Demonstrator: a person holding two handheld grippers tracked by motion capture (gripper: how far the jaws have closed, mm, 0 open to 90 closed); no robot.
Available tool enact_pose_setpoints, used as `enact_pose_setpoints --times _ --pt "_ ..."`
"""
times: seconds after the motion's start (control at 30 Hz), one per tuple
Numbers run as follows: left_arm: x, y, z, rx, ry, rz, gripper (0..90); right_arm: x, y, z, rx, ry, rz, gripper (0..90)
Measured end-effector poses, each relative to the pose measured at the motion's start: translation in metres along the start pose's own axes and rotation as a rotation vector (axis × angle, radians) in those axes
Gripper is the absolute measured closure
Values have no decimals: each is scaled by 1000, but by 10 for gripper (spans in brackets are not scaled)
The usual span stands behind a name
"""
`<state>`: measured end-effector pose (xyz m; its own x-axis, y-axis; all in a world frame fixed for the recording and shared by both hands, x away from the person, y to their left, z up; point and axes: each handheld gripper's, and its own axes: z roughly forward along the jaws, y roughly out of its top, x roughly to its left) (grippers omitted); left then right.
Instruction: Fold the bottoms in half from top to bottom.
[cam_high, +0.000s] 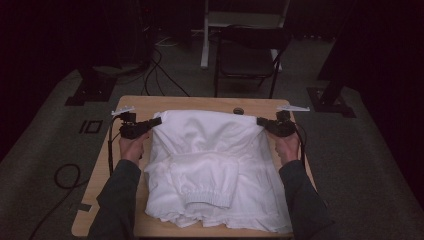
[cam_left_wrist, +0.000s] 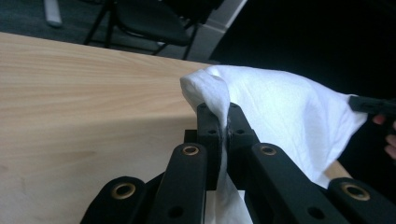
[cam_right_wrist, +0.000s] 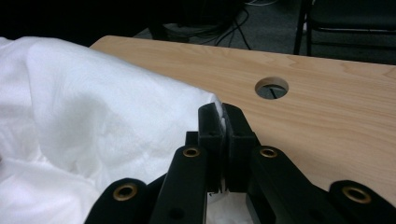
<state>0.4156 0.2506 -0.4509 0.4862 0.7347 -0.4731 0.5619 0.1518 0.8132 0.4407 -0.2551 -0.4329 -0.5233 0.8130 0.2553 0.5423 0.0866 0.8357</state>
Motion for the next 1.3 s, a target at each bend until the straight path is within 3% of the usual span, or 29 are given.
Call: enact_pose_setpoints --times 0.37,0.53,0.7,0.87,1.0,1.13,1.3 --pt "-31 -29 -41 36 -41 76 879 16 -30 -40 23 57 -73 878" --pt "-40 -61 -57 90 -48 94 878 24 -60 -56 61 99 -85 877" --pt "-43 -105 -63 200 -41 85 876 33 -96 -62 123 122 -95 877" --pt "-47 -138 -50 335 29 146 872 38 -135 -54 233 140 -92 877" --pt "-46 -149 -29 399 83 206 869 40 -152 -33 319 125 -101 876" --pt "-40 -146 -15 388 100 204 868 40 -153 -14 358 87 -135 877" --pt "-28 -131 4 355 141 197 867 29 -140 2 340 55 -116 877"
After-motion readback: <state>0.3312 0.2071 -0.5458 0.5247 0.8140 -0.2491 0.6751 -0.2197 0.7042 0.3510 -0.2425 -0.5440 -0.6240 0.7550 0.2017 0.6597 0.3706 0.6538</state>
